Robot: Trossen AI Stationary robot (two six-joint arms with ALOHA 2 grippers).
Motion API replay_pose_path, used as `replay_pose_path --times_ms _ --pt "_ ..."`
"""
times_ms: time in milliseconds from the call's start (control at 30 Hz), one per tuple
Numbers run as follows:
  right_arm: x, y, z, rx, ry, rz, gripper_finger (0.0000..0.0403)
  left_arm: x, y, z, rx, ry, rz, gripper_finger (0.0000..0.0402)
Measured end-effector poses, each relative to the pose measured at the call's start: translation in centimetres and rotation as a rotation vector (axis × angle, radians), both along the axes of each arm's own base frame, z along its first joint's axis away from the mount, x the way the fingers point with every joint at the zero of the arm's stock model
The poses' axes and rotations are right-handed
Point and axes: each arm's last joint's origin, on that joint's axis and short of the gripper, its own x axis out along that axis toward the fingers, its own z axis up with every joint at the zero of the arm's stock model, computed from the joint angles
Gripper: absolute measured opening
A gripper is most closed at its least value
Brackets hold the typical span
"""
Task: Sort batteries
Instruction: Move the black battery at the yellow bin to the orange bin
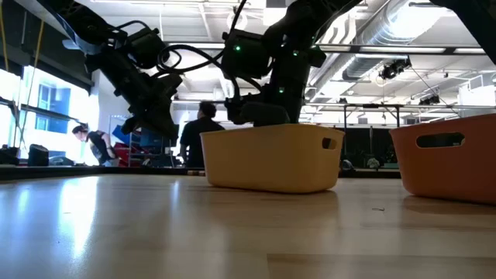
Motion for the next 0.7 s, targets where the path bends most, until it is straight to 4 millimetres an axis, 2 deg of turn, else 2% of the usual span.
replay_pose_path --times_ms 200,433,567,700 --pt "0.5 -0.6 1.3 -0.041 -0.025 0.010 0.0031 0.0 0.0 0.0 0.000 -0.001 -0.001 0.0000" --pt "0.4 -1.4 4.2 -0.051 -0.045 0.060 0.0031 0.0 0.0 0.0 0.016 0.005 -0.019 0.0000" --pt "-0.5 -2.2 6.7 -0.052 -0.047 0.047 0.0031 0.0 0.0 0.0 0.028 0.008 -0.032 0.0000" --pt "-2.6 -3.0 9.5 -0.031 -0.032 -0.029 0.0031 0.0 0.4 0.2 0.039 -0.017 -0.030 0.0000"
